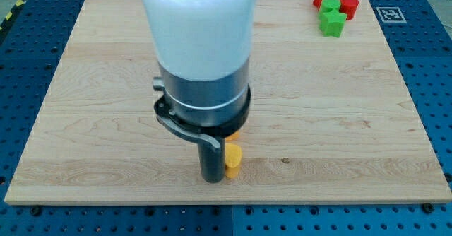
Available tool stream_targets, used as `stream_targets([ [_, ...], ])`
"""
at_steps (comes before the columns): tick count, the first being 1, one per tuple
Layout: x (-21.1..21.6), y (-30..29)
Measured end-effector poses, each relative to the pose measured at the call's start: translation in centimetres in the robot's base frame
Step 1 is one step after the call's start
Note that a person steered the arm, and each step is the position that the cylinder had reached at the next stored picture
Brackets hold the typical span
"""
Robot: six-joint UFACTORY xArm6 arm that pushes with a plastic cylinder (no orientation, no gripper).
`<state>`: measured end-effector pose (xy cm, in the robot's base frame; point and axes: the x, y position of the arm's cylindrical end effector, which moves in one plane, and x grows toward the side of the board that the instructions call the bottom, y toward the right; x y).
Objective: Push the yellow blocks to the bottom of the blue blocks
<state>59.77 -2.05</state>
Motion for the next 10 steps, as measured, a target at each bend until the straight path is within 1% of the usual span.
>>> stream_targets([
  [1,1.1,1.3],
  [2,1.0,1.8],
  [8,-7.9,3.4],
  [10,-5.3,1.7],
])
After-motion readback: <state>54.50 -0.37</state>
